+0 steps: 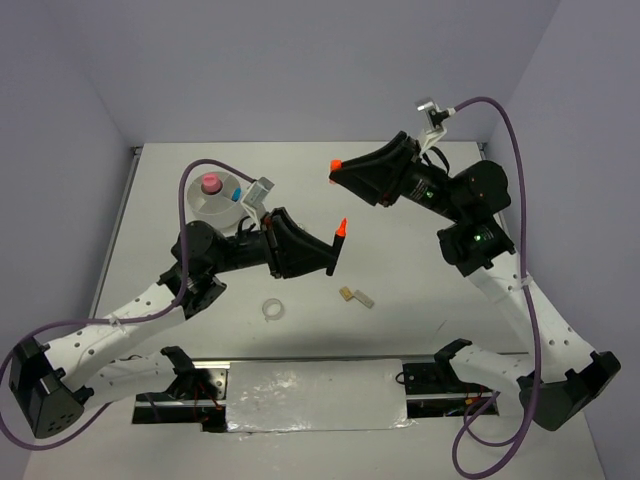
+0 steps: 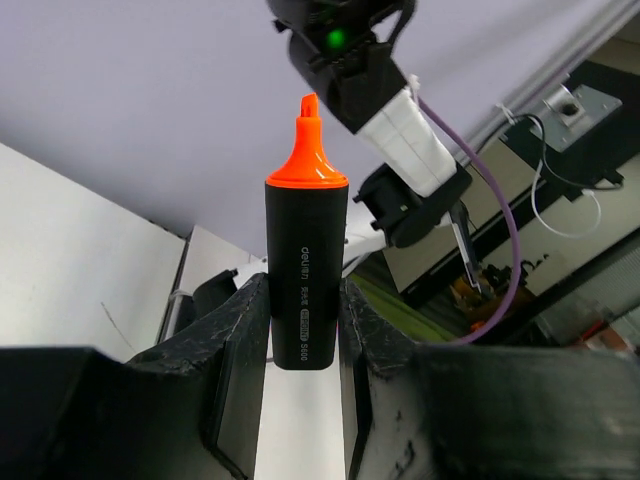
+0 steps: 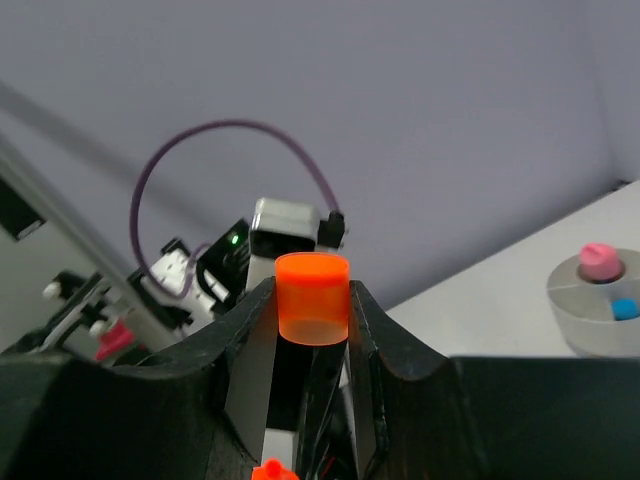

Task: Sort the stationery into containers
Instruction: Close the pen cap on the pen.

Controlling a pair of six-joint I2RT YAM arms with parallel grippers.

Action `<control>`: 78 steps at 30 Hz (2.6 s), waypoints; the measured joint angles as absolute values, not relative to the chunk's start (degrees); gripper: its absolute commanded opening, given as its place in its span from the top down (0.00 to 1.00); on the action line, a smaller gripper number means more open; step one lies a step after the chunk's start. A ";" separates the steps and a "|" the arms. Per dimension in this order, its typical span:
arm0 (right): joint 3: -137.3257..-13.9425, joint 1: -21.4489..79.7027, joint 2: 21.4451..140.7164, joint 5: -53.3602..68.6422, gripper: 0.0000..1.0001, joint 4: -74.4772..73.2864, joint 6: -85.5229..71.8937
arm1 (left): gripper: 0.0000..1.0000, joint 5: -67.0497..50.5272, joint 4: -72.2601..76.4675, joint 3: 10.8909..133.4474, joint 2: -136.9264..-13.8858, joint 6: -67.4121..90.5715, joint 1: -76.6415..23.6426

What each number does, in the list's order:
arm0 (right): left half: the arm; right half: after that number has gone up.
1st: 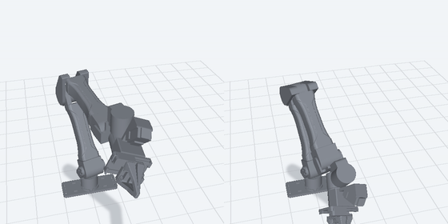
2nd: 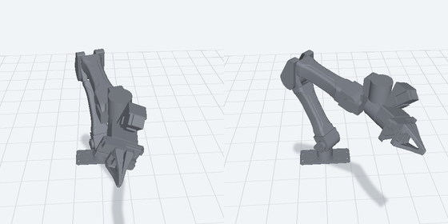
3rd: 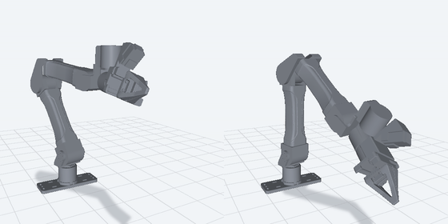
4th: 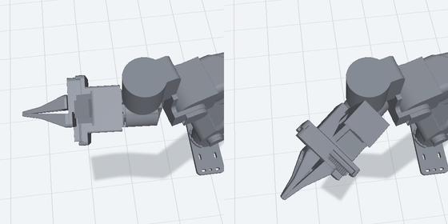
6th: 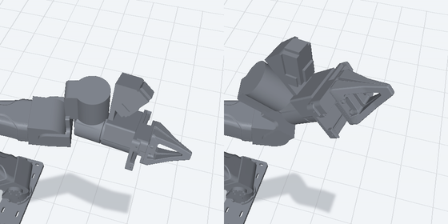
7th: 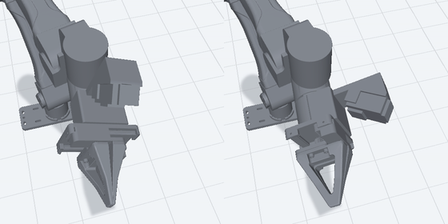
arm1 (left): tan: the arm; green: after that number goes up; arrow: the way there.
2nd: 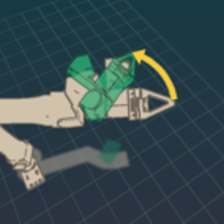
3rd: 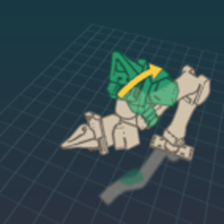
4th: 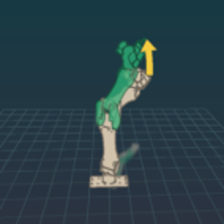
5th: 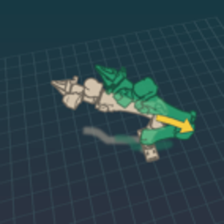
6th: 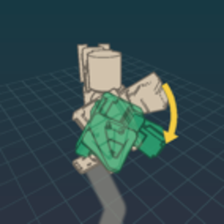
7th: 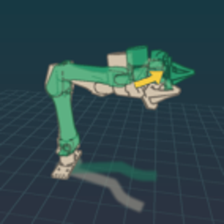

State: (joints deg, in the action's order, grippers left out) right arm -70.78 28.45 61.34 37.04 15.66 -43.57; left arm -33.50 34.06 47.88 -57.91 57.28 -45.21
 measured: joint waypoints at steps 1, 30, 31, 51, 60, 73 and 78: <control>-70.04 28.45 61.30 38.79 0.69 17.34 -44.36 | 1.00 -34.06 34.79 47.88 -58.06 57.43 -45.04; -62.22 28.45 55.90 44.40 0.66 21.47 -47.77 | 1.00 -33.30 36.80 47.88 -57.76 56.88 -43.11; -62.17 28.45 55.90 44.42 0.66 21.52 -47.83 | 1.00 -33.28 36.91 47.88 -57.76 56.90 -42.96; -54.54 30.55 55.51 43.57 0.48 33.17 -51.48 | 1.00 -34.61 44.62 47.88 -59.59 60.45 -40.77; -53.84 32.14 56.40 44.10 0.35 36.47 -53.08 | 1.00 -35.09 45.28 49.45 -61.80 59.59 -40.62; -59.92 32.47 56.05 38.87 0.16 10.72 -32.21 | 1.00 -31.31 22.98 59.33 -61.12 40.62 -40.40; -61.01 32.67 55.79 36.32 0.17 4.32 -27.07 | 1.00 -27.05 15.94 61.32 -60.64 34.57 -40.38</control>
State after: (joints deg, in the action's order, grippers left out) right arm -61.01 32.67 55.79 36.32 4.32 -27.07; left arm -27.05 15.94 61.32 -60.64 34.57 -40.38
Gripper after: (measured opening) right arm 0.835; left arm 0.400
